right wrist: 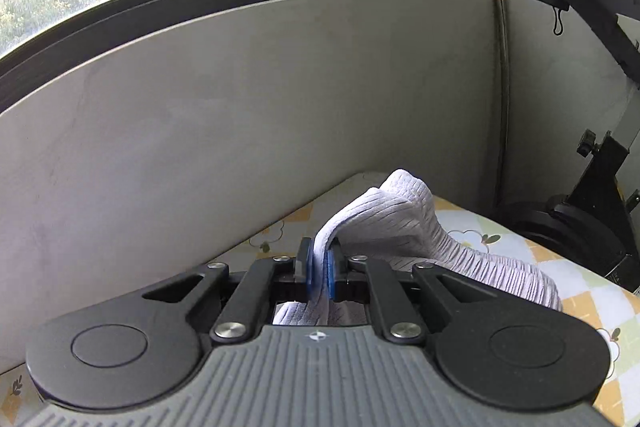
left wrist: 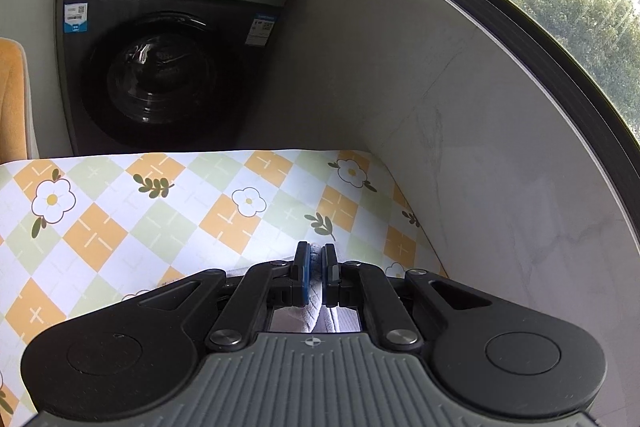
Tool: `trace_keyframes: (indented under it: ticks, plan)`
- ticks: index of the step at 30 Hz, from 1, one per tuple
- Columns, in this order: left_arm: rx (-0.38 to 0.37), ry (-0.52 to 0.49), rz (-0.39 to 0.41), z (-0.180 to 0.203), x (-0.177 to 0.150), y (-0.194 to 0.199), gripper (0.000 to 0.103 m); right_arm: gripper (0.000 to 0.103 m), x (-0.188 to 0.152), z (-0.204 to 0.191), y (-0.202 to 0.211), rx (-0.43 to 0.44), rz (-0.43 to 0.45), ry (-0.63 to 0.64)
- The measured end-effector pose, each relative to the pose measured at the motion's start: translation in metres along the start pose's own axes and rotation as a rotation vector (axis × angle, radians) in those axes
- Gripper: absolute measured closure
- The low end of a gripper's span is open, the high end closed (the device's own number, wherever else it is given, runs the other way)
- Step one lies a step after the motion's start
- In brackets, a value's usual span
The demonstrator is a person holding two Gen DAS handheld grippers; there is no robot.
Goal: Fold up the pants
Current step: 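Lift the pants with both tools and fold the cuffs over toward the waistband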
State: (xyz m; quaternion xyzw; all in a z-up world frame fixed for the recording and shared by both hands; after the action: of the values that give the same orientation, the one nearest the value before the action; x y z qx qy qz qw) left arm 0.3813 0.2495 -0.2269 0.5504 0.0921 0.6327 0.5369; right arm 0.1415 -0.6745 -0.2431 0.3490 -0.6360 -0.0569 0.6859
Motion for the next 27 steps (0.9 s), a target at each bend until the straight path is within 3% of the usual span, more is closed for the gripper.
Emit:
trace_keyframes:
  ticks: [1, 3, 5, 9, 12, 16, 19, 22, 23, 24, 25, 27]
  plan:
    - [0.008, -0.007, 0.003, 0.004, -0.001, -0.004, 0.097, 0.088, -0.008, -0.002, -0.007, 0.003, -0.033, 0.008]
    - [0.028, -0.031, 0.004, 0.009, -0.004, -0.014, 0.097, 0.068, -0.022, -0.004, -0.011, 0.005, -0.079, 0.036]
    - [0.045, -0.051, 0.002, 0.013, -0.006, -0.022, 0.097, 0.057, -0.035, -0.006, -0.001, 0.036, -0.092, 0.050]
    - [0.065, -0.077, -0.002, 0.013, -0.006, -0.033, 0.097, 0.055, -0.066, -0.013, 0.024, 0.156, -0.199, 0.069]
    - [0.073, -0.087, -0.003, 0.013, -0.005, -0.039, 0.097, 0.055, -0.097, -0.040, 0.044, 0.270, -0.305, 0.128]
    - [0.076, -0.096, 0.004, 0.010, -0.005, -0.039, 0.097, 0.051, -0.133, -0.080, 0.060, 0.355, -0.412, 0.204]
    - [0.081, -0.083, 0.002, 0.002, -0.005, -0.037, 0.097, 0.046, -0.163, -0.104, 0.060, 0.365, -0.507, 0.228]
    - [0.085, -0.073, 0.005, -0.007, -0.002, -0.031, 0.097, 0.046, -0.186, -0.115, 0.053, 0.299, -0.582, 0.302]
    - [0.084, -0.071, 0.009, -0.010, -0.001, -0.028, 0.097, 0.054, -0.189, -0.116, 0.052, 0.272, -0.582, 0.334]
    - [0.081, -0.066, 0.012, -0.013, 0.000, -0.024, 0.097, 0.079, -0.187, -0.115, 0.053, 0.263, -0.567, 0.342]
    - [0.078, -0.062, 0.013, -0.016, 0.000, -0.021, 0.097, 0.098, -0.185, -0.113, 0.053, 0.277, -0.565, 0.326]
    - [0.071, -0.050, 0.013, -0.023, 0.001, -0.014, 0.097, 0.100, -0.173, -0.106, 0.054, 0.302, -0.552, 0.234]
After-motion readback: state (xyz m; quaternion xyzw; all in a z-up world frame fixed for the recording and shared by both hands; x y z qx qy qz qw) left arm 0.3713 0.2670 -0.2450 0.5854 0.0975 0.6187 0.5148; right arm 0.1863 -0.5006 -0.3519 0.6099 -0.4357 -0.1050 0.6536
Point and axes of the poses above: each gripper's, at about its wrist camera, not at the fingertips, and y roughly against the way its jaws point, z to its right, x to its top, the point moved 10 cm from there along -y, roughly the way its jaws point, and after that the axes turned 1 degree about y, right-handed, at the moved point
